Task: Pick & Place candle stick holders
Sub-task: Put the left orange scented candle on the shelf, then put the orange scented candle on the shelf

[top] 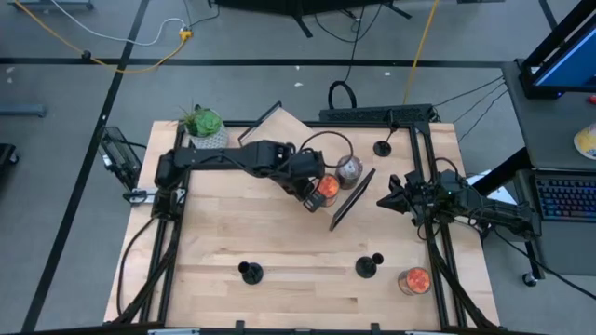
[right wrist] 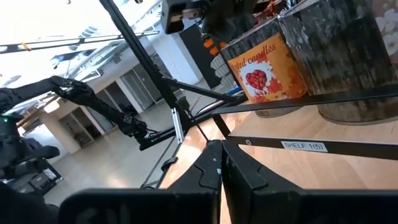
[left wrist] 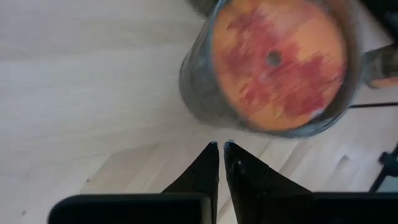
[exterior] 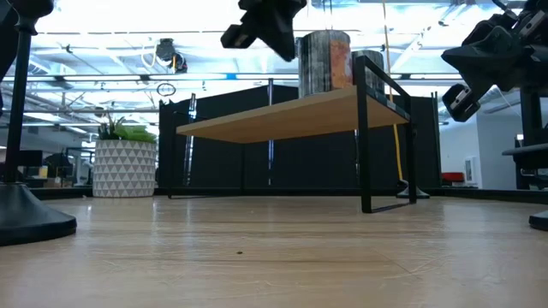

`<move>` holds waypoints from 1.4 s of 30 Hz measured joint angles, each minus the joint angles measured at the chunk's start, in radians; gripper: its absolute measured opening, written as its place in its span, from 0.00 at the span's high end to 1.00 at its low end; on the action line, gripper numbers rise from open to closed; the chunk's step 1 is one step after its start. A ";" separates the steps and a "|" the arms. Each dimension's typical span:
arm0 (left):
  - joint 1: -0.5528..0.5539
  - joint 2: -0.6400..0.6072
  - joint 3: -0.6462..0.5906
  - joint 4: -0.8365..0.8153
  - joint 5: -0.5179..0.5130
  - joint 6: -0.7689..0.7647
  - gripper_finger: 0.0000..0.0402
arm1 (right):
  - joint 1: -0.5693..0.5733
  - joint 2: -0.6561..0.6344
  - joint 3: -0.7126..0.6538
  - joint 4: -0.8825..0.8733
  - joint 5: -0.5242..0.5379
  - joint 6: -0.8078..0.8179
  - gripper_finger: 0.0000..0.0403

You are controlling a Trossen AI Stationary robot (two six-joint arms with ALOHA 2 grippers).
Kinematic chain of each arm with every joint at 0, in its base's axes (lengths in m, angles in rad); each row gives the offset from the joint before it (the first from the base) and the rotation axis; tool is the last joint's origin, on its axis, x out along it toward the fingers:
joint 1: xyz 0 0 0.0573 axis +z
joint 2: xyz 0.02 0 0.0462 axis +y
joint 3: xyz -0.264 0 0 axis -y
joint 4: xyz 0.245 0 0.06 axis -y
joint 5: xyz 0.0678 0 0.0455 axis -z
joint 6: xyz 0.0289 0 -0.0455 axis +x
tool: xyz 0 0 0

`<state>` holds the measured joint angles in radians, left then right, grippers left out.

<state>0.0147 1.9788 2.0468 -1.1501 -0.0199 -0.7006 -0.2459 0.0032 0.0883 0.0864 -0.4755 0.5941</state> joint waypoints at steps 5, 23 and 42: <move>0.008 0.001 -0.020 0.051 0.022 -0.001 0.98 | 0.000 0.000 0.000 0.000 0.000 0.000 1.00; 0.020 -0.026 -0.020 -0.021 0.037 0.000 0.92 | 0.000 0.000 0.000 0.000 -0.001 -0.003 1.00; -0.123 -0.349 -0.160 -0.246 -0.199 -0.150 0.93 | 0.001 0.000 0.000 0.151 0.000 -0.005 1.00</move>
<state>-0.1085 1.6295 1.8871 -1.3962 -0.2192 -0.8501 -0.2451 0.0029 0.0883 0.2371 -0.4756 0.5895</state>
